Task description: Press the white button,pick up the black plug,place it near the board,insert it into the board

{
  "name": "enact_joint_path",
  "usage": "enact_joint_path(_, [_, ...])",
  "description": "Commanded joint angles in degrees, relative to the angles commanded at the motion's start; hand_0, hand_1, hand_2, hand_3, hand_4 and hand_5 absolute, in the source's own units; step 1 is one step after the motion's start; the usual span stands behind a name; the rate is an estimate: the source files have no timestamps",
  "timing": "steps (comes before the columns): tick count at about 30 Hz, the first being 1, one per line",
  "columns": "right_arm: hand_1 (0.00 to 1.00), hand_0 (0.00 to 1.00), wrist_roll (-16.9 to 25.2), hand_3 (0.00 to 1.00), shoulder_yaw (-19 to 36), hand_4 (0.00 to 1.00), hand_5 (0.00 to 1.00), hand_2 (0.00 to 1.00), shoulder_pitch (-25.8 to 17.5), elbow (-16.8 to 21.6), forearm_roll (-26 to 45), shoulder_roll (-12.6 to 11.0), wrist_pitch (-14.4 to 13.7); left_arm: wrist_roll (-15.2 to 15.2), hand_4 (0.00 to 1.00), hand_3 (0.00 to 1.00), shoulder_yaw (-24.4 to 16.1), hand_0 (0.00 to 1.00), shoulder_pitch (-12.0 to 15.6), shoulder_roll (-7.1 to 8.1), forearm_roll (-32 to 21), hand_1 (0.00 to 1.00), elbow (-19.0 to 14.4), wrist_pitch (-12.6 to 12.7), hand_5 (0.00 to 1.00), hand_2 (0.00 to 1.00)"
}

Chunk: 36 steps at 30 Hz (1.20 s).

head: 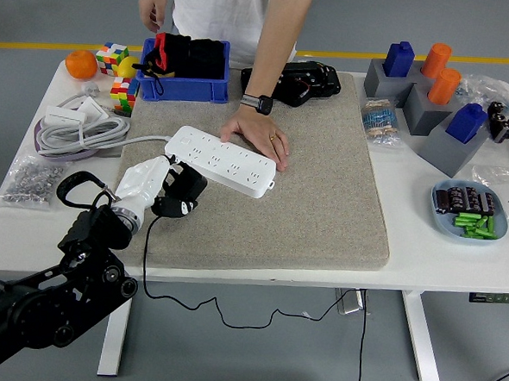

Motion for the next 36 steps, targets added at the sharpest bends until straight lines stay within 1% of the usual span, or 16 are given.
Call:
enact_joint_path(3, [0.656,0.821,0.01,0.625,0.05,0.756,0.489,0.651,-0.01,-0.02,0.01,0.0,0.0,0.43,0.557,0.455,-0.1,0.154,-0.66,-0.29,-0.69,0.258,0.34,0.06,0.002,0.336])
enact_joint_path(4, [0.656,0.821,0.04,0.625,0.1,0.757,0.488,0.651,-0.02,-0.01,0.03,0.02,-0.03,0.51,0.563,0.457,-0.52,0.15,-1.29,-0.62,-0.92,0.244,0.71,0.15,0.002,0.317])
enact_joint_path(9, [0.656,0.821,0.03,0.625,0.11,0.757,0.488,0.651,0.22,0.03,0.15,0.1,0.01,0.89,0.563,0.457,-1.91,0.15,-4.63,-2.18,-0.9,0.244,2.69,0.0,0.002,0.317])
enact_joint_path(10, [0.656,0.821,0.03,0.625,0.11,0.756,0.489,0.651,0.27,0.04,0.15,0.11,0.0,0.95,0.543,0.478,-2.06,0.157,-5.29,-2.49,-0.87,0.248,3.21,-0.06,0.002,0.326])
enact_joint_path(11, [0.656,0.821,0.02,0.625,0.1,0.756,0.489,0.651,0.32,0.04,0.16,0.11,0.0,1.01,0.543,0.478,-2.2,0.157,-5.92,-2.76,-0.84,0.248,3.69,-0.11,0.002,0.326])
enact_joint_path(13, [0.656,0.821,0.03,0.625,0.12,0.756,0.489,0.651,0.41,0.04,0.21,0.11,-0.01,1.09,0.543,0.478,-2.47,0.157,-7.43,-3.57,-0.72,0.248,5.29,-0.2,0.002,0.326])
enact_joint_path(16, [0.656,0.82,0.02,0.625,0.12,0.756,0.487,0.651,0.42,-0.01,0.22,0.1,-0.01,1.22,0.535,0.487,-2.82,0.156,-8.7,-4.41,-0.33,0.245,6.96,-0.26,0.002,0.328])
enact_joint_path(17, [0.656,0.82,0.0,0.625,-0.01,0.756,0.487,0.651,0.4,-0.07,0.27,0.07,-0.01,1.41,0.535,0.487,-2.92,0.156,-9.56,-4.99,-0.22,0.245,8.27,-0.4,0.002,0.328])
enact_joint_path(20, [0.656,0.82,-0.02,0.625,-0.31,0.756,0.487,0.651,0.41,-0.13,0.34,0.03,0.01,1.93,0.535,0.487,-2.86,0.156,-10.95,-5.88,0.29,0.245,10.73,-0.74,0.002,0.328])
enact_joint_path(21, [0.656,0.82,-0.02,0.625,-0.33,0.756,0.487,0.651,0.41,-0.13,0.35,0.03,0.02,1.95,0.535,0.487,-2.84,0.156,-11.06,-5.94,0.31,0.245,10.92,-0.77,0.002,0.328])
enact_joint_path(25, [0.656,0.82,-0.03,0.625,-0.83,0.755,0.487,0.65,0.36,-0.1,0.45,-0.1,0.03,3.11,0.535,0.491,-2.29,0.154,-12.03,-6.78,1.07,0.246,14.46,-1.59,0.002,0.328])
enact_joint_path(31, [0.656,0.82,-0.04,0.625,-1.32,0.755,0.486,0.651,0.36,-0.18,0.57,-0.4,0.01,3.56,0.535,0.499,-0.6,0.153,-12.41,-6.89,0.65,0.246,16.43,-1.98,0.002,0.331])
enact_joint_path(36, [0.656,0.821,-0.04,0.625,-1.45,0.755,0.486,0.651,0.4,-0.18,0.64,-0.5,0.01,3.83,0.533,0.503,-0.01,0.149,-12.42,-7.15,0.96,0.248,16.83,-2.04,0.002,0.333])
